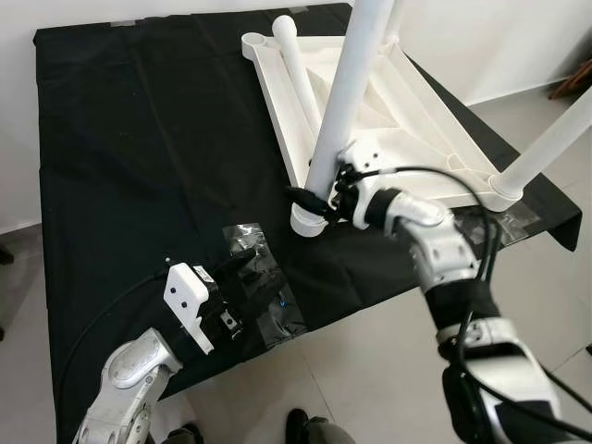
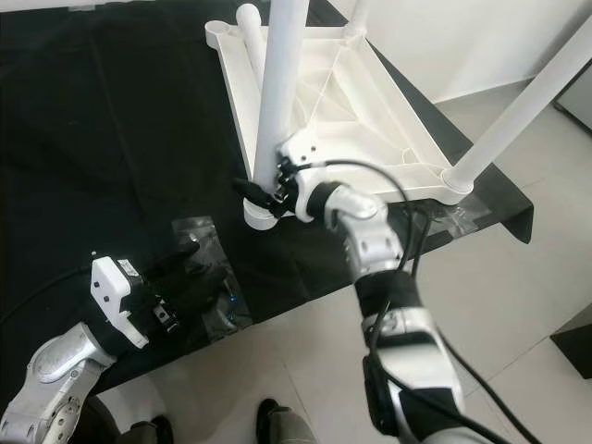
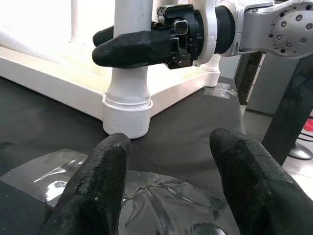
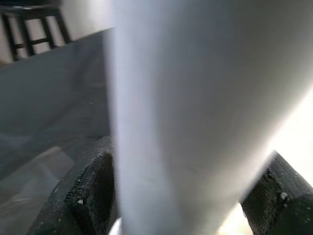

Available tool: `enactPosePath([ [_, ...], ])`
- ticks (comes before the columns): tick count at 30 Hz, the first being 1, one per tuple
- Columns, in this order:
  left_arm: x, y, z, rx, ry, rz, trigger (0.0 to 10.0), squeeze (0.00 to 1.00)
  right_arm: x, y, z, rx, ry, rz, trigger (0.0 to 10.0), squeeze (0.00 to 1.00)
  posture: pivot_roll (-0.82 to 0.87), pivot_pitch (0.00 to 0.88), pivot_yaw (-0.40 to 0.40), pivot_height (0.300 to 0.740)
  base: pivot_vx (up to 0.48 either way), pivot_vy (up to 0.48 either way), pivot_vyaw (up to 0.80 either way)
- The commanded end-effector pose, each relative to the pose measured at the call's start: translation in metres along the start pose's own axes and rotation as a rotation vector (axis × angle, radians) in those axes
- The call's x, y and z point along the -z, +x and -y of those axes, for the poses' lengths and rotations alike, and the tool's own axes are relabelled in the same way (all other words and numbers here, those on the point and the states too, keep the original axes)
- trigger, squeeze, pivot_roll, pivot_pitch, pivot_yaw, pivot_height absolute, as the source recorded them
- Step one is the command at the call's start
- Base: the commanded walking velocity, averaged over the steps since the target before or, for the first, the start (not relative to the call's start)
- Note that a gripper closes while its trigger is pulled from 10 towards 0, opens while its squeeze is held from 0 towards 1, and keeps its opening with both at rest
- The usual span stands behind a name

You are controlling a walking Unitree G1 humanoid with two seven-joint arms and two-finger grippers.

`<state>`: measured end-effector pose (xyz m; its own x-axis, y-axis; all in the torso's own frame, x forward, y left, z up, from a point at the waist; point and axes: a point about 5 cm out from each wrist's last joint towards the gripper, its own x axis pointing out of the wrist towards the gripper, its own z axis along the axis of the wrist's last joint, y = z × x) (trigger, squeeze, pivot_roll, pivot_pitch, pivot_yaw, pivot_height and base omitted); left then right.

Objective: Building children table

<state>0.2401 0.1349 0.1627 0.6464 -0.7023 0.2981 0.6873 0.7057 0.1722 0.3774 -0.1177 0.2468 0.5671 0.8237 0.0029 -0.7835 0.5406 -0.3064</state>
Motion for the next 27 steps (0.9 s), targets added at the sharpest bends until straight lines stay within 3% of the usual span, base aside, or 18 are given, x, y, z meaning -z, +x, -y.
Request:
enactPosePath([
  [1, 0.004, -0.002, 0.006, 0.028, -0.001, -0.021, 10.0, 0.00, 0.005, -0.001, -0.002, -0.046, 0.011, -0.002, 10.0, 0.00, 0.08, 0.251, -0.161, 0.740, 0.000, 0.000, 0.00],
  [2, 0.004, -0.003, 0.008, 0.037, 0.001, -0.028, 10.0, 0.00, 0.001, 0.002, 0.002, -0.095, 0.020, 0.016, 10.0, 0.00, 0.09, 0.252, -0.161, 0.740, 0.000, 0.000, 0.00],
  [3, 0.004, -0.003, 0.009, 0.039, 0.000, -0.029, 10.0, 0.00, -0.001, 0.003, 0.005, -0.112, 0.026, 0.030, 3.7, 0.00, 0.09, 0.254, -0.161, 0.740, 0.000, 0.000, 0.00],
  [4, 0.004, -0.003, 0.009, 0.039, 0.000, -0.029, 10.0, 0.00, -0.001, 0.003, 0.005, -0.112, 0.026, 0.030, 3.7, 0.00, 0.09, 0.254, -0.161, 0.740, 0.000, 0.000, 0.00],
  [5, 0.003, -0.003, 0.009, 0.040, 0.000, -0.030, 10.0, 0.00, -0.005, 0.004, 0.008, -0.131, 0.033, 0.045, 0.0, 0.00, 0.09, 0.258, -0.162, 0.740, 0.000, 0.000, 0.00],
  [10, 0.003, -0.004, 0.010, 0.037, 0.000, -0.030, 10.0, 0.00, -0.006, 0.004, 0.012, -0.131, 0.051, 0.045, 0.0, 0.00, 0.09, 0.267, -0.169, 0.740, 0.000, 0.000, 0.00],
  [18, 0.002, -0.004, 0.010, 0.032, 0.001, -0.029, 10.0, 0.00, 0.019, -0.004, 0.010, -0.045, 0.045, -0.022, 0.0, 0.00, 0.08, 0.270, -0.175, 0.740, 0.000, 0.000, 0.00],
  [19, 0.002, -0.005, 0.009, 0.031, 0.002, -0.030, 10.0, 0.00, 0.035, -0.002, 0.004, 0.088, 0.066, -0.067, 0.0, 0.00, 0.07, 0.272, -0.181, 0.740, 0.000, 0.000, 0.00],
  [20, 0.002, -0.006, 0.008, 0.030, 0.003, -0.032, 10.0, 0.00, 0.060, -0.001, -0.008, 0.400, 0.115, -0.160, 0.0, 0.00, 0.06, 0.275, -0.171, 0.740, 0.000, 0.000, 0.00],
  [21, 0.002, -0.006, 0.006, 0.029, 0.003, -0.034, 10.0, 0.00, 0.076, -0.006, -0.017, 0.635, 0.136, -0.236, 0.0, 0.00, 0.06, 0.277, -0.168, 0.740, 0.000, 0.000, 0.00],
  [22, 0.002, -0.006, 0.005, 0.029, 0.004, -0.035, 10.0, 0.00, 0.088, -0.008, -0.049, 0.655, 0.184, -0.282, 0.0, 0.00, 0.07, 0.282, -0.166, 0.740, 0.000, 0.000, 0.00],
  [23, 0.002, -0.006, 0.005, 0.029, 0.004, -0.035, 10.0, 0.00, 0.088, -0.008, -0.049, 0.655, 0.184, -0.282, 0.0, 0.00, 0.07, 0.282, -0.166, 0.740, 0.000, 0.000, 0.00],
  [24, 0.002, -0.006, 0.005, 0.029, 0.005, -0.035, 10.0, 0.00, 0.091, -0.011, -0.071, 0.631, 0.221, -0.294, 0.0, 0.00, 0.07, 0.282, -0.166, 0.740, 0.000, 0.000, 0.00],
  [25, 0.003, -0.006, 0.004, 0.031, 0.007, -0.037, 10.0, 0.00, 0.089, -0.007, -0.086, 0.539, 0.202, -0.290, 0.0, 0.00, 0.05, 0.267, -0.164, 0.740, 0.000, 0.000, 0.00],
  [27, 0.003, -0.006, 0.002, 0.028, 0.008, -0.038, 10.0, 0.00, 0.088, -0.003, -0.087, 0.510, 0.177, -0.289, 0.0, 0.00, 0.03, 0.255, -0.156, 0.740, 0.000, 0.000, 0.00],
])
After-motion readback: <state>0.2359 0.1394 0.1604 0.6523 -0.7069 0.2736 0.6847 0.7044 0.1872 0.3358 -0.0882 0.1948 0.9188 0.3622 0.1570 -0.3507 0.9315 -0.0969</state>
